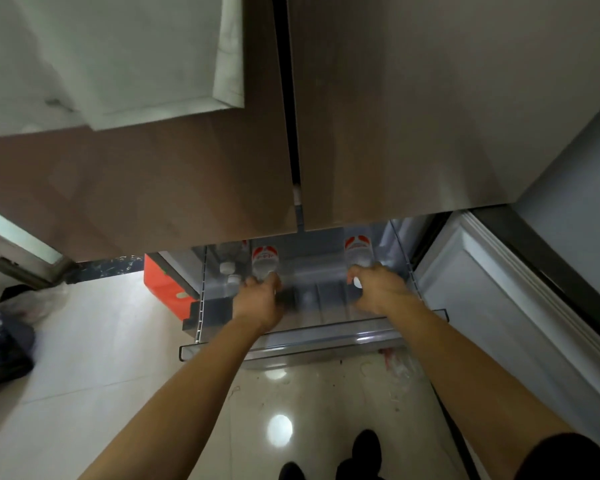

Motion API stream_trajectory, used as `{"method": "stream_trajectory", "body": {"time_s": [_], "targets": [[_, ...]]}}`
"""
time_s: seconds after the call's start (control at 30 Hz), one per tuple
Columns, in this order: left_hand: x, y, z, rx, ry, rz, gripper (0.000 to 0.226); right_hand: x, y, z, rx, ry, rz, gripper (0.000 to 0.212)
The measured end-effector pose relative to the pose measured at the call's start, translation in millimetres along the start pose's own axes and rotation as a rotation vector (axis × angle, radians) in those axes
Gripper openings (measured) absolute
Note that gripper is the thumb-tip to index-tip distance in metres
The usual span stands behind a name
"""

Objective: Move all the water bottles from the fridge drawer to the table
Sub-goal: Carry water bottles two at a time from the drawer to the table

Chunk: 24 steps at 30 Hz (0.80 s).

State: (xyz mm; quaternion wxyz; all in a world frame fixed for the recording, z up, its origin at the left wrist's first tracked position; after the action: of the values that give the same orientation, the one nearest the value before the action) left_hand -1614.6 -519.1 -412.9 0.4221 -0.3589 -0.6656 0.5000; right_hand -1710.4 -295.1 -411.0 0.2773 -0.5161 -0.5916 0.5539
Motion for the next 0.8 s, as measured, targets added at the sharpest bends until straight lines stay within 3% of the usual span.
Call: {"method": "stream_trajectory", "body": {"time_s": [0.13, 0.23, 0.33, 0.5, 0.67, 0.8], "targets": [[2.8, -44.9, -16.6, 0.439, 0.071, -0.170, 0.022, -28.1, -45.6, -22.9, 0.331, -0.156, -0.072, 0.025], [0.0, -71.9, -26.2, 0.639, 0.076, -0.338, 0.018, -29.7, -75.7, -37.7, 0.478, -0.110, 0.062, 0.021], [-3.0, -80.6, -27.6, 0.652, 0.068, -0.406, 0.024, -19.5, -86.3, -45.5, 0.410, 0.038, 0.213, 0.033], [9.1, -74.8, -35.6, 0.514, 0.187, -0.375, 0.033, -17.1, -71.0, -58.4, 0.343, 0.067, 0.268, 0.037], [-4.5, -59.9, -34.2, 0.387, -0.005, -0.509, 0.041, -12.6, -53.6, -68.6, 0.350, 0.184, 0.375, 0.063], [-12.5, -39.3, -36.5, 0.238, -0.119, -0.538, 0.070, -18.3, -42.5, -75.2, 0.354, 0.176, 0.169, 0.077]]}}
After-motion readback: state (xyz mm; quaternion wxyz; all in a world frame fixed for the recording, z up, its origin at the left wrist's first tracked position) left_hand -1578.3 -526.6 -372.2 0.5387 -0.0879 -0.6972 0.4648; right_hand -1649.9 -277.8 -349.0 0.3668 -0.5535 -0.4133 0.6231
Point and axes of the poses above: each hand's wrist, its own z-axis towards the middle knuckle, its own y-axis out of the palm, x = y × z, the point moved 6 cm from there along z, towards the middle knuckle, and after that the axes turned 13 degrees about x, right-handed, at the moved point
